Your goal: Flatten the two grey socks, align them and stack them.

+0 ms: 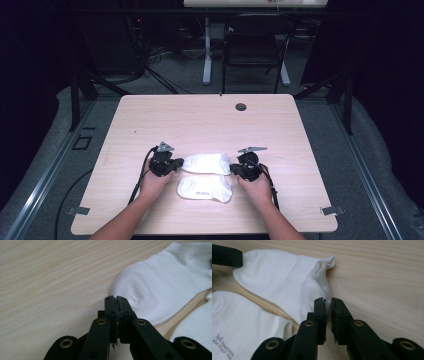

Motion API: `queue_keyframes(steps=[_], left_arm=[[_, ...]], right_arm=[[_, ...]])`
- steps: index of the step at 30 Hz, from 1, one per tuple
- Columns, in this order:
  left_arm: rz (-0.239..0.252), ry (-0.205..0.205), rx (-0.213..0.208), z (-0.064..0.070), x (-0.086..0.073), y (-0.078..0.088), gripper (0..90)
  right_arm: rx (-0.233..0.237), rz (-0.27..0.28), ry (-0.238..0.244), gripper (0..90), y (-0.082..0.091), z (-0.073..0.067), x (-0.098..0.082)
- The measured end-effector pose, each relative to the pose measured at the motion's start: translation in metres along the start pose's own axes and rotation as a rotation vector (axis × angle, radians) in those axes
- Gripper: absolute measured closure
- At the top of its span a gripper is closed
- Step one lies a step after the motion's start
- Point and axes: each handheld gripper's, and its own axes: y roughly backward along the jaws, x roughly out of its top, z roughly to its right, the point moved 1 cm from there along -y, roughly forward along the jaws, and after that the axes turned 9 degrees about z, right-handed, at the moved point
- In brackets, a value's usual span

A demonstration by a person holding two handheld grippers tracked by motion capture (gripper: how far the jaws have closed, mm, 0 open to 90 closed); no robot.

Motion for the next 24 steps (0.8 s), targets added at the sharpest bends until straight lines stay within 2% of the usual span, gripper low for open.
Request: queue_keyframes(steps=[1,5,10,12,16,19,20,24], left_arm=[[0.000,0.002,0.000,0.000,0.000,0.000,88.4],[-0.002,0.001,-0.006,-0.001,0.000,0.000,88.4],[-0.004,0.003,-0.010,-0.001,0.000,0.000,88.3],[-0.003,0.005,-0.010,-0.001,0.000,0.000,88.4],[-0.002,0.006,-0.011,-0.001,0.000,-0.001,88.3],[-0.002,0.007,-0.011,-0.001,0.000,-0.001,88.3],[-0.002,0.007,-0.010,-0.001,0.000,-0.001,88.3],[-0.003,0.006,-0.009,-0.001,0.000,-0.001,88.3]], right_arm=[[0.007,0.020,-0.003,74.3,0.002,0.000,0.001],[0.008,0.053,0.016,68.0,0.004,-0.001,0.003],[0.016,0.105,0.032,63.9,0.000,-0.004,0.006],[0.020,0.095,0.034,63.9,0.000,-0.004,0.007],[0.038,0.111,0.036,63.3,-0.003,-0.011,0.016],[0.033,0.127,0.041,64.9,-0.006,-0.014,0.017],[0.011,0.111,0.046,70.5,-0.009,-0.014,0.017],[-0.027,0.087,0.046,82.0,-0.012,-0.011,0.015]])
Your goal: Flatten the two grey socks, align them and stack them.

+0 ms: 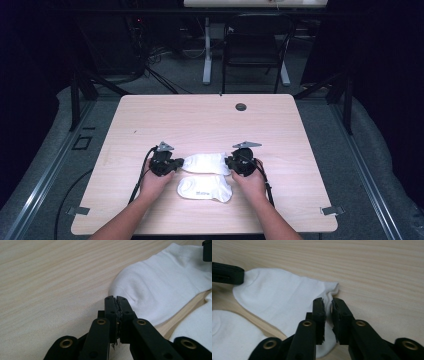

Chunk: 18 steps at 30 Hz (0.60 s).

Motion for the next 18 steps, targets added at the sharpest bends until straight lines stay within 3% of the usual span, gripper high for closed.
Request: queue_keyframes(steps=[9,18], left_arm=[[0.003,0.006,-0.001,0.000,0.000,0.000,88.4],[0.006,0.006,-0.010,0.000,0.000,0.001,88.4]], right_arm=[[-0.017,-0.048,-0.039,86.3,-0.004,0.016,-0.007],[0.000,-0.039,-0.068,86.4,0.000,0.019,-0.007]])
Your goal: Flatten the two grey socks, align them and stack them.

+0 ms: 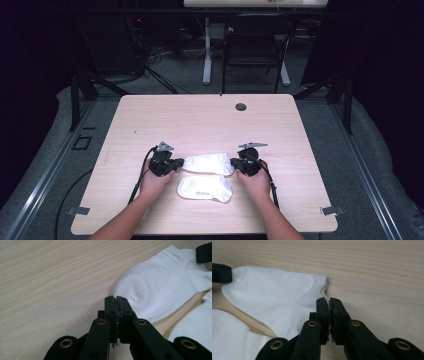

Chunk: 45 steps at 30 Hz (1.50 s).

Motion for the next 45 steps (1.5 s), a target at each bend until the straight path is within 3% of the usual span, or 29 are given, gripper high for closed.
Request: queue_keyframes(steps=[3,11,12,15,21,29,45], left_arm=[[-0.003,0.000,-0.005,0.000,0.000,0.001,88.4],[0.000,-0.003,-0.004,0.001,0.000,0.000,88.3],[0.000,-0.005,-0.004,0.002,0.000,-0.001,88.3],[0.000,-0.004,-0.003,0.002,0.000,-0.001,88.3],[0.000,-0.007,-0.008,0.003,0.001,0.001,88.4],[0.019,-0.014,-0.012,0.006,0.005,0.007,88.4],[0.069,-0.008,-0.042,0.011,0.015,0.021,88.4]], right_arm=[[0.015,0.023,-0.011,86.4,0.003,0.000,0.002],[0.023,0.017,-0.015,85.8,0.003,0.000,0.001],[0.036,0.002,-0.036,77.9,0.001,0.001,0.001],[0.042,-0.019,-0.046,76.9,-0.001,0.002,-0.001],[0.056,-0.022,-0.042,85.3,0.001,0.000,-0.003],[0.071,0.035,-0.021,85.9,0.010,-0.006,0.003],[0.102,0.095,-0.002,85.8,0.027,-0.016,0.014]])
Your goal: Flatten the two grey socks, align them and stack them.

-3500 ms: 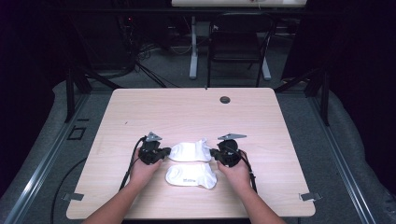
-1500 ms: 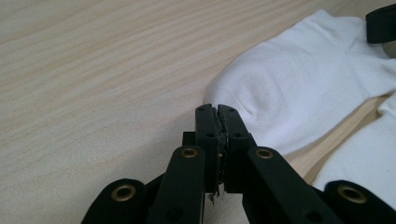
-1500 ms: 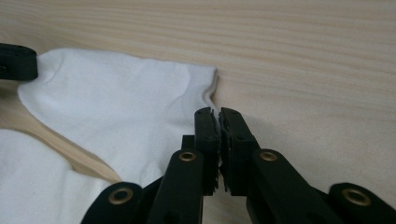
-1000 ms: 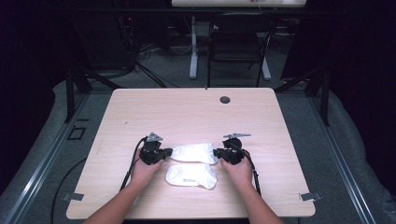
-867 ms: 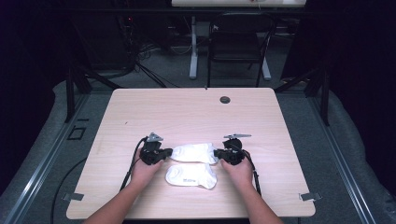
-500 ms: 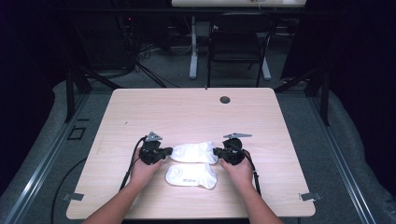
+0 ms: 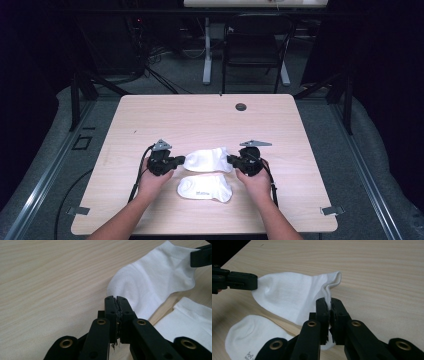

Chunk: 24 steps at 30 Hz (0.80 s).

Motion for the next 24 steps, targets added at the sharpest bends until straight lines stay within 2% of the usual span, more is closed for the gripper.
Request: queue_keyframes(steps=[15,19,24], left_arm=[[0.034,-0.004,-0.023,0.006,0.006,0.018,88.3],[0.040,-0.003,-0.032,0.008,0.008,0.024,88.3],[0.056,-0.021,-0.052,0.015,0.009,0.038,88.3]], right_arm=[[0.022,0.013,0.018,86.1,0.010,-0.010,0.006],[0.040,0.012,0.025,86.1,0.015,-0.016,0.008],[0.058,0.002,0.059,86.1,0.029,-0.028,0.012]])
